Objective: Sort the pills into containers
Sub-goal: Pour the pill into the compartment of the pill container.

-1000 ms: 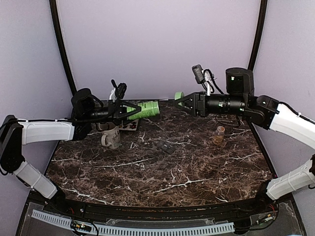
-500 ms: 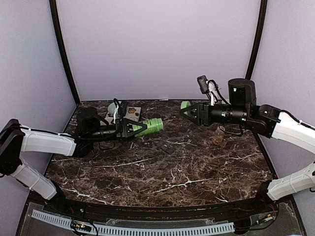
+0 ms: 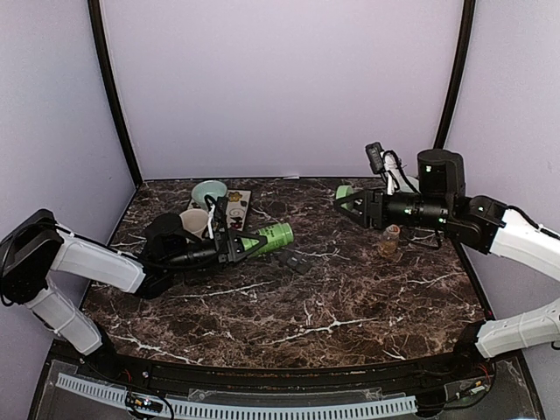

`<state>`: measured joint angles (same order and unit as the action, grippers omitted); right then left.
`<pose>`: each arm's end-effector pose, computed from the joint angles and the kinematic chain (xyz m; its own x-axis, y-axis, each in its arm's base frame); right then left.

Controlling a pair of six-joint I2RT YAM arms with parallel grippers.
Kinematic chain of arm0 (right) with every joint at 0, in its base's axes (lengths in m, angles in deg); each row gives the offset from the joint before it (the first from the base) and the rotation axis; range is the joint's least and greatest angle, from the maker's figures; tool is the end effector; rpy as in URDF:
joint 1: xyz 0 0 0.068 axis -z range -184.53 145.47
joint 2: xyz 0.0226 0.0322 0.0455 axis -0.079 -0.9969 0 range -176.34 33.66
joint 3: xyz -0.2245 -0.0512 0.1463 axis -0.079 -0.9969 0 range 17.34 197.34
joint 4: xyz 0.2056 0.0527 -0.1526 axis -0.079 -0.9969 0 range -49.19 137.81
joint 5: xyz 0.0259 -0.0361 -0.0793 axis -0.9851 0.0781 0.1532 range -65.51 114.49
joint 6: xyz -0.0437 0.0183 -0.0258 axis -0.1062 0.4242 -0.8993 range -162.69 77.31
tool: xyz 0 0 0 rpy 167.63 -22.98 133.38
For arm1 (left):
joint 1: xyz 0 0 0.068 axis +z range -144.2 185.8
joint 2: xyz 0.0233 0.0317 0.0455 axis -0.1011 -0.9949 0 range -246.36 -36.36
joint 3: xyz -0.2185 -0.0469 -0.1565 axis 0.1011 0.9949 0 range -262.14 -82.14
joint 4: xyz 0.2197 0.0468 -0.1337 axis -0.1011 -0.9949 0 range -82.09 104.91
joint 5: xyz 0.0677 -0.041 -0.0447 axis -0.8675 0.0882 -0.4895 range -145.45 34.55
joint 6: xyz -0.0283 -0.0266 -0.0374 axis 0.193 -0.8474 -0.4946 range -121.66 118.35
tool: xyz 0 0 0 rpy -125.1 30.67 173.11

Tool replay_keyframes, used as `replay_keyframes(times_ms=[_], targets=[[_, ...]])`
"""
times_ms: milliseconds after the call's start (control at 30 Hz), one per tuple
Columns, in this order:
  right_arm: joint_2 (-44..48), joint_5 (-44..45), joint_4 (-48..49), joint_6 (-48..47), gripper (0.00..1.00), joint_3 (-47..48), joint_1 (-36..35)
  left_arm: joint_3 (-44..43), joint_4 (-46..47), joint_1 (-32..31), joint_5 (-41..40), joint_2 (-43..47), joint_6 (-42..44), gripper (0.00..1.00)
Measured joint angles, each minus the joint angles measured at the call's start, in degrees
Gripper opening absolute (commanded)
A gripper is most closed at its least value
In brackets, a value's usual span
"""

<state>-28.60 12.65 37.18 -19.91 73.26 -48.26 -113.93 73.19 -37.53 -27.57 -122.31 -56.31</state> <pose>0.1765 0.1789 0.3479 -0.5114 0.0353 -0.8586 -0.6728 0.6051 0.4257 0.2057 -0.2170 0.2209 -0.7412 -0.2920 -0.6044 0.5898 0.1466 -0.7941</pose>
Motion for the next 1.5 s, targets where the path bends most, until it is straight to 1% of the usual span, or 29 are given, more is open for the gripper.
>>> replay_keyframes(times_ms=[167, 467, 767, 967, 1300, 1500], targets=[[0.55, -0.33, -0.04, 0.02, 0.29, -1.20, 0.68, 1.66, 3.52, -0.22, -2.34, -3.17, -0.02, 0.00], [0.79, -1.38, -0.02, 0.02, 0.29, -1.97, 1.44, 1.97, 7.82, -0.35, -5.31, -8.68, -0.02, 0.00], [0.90, -2.16, -0.02, 0.02, 0.29, -1.97, 2.21, 2.29, 9.09, -0.39, -8.83, -12.87, -0.04, 0.00], [0.90, -2.73, -0.02, 0.02, 0.29, -1.99, 2.51, 2.27, 8.92, -0.39, -11.02, -13.86, -0.04, 0.00], [1.05, -3.82, 0.35, 0.02, 0.28, -2.75, 3.26, 1.73, 8.76, -0.39, -12.35, -17.14, -0.09, 0.00], [1.05, -4.63, 0.33, 0.00, 0.28, -2.82, 3.87, 1.01, 8.09, -0.42, -12.98, -17.62, -0.09, 0.00]])
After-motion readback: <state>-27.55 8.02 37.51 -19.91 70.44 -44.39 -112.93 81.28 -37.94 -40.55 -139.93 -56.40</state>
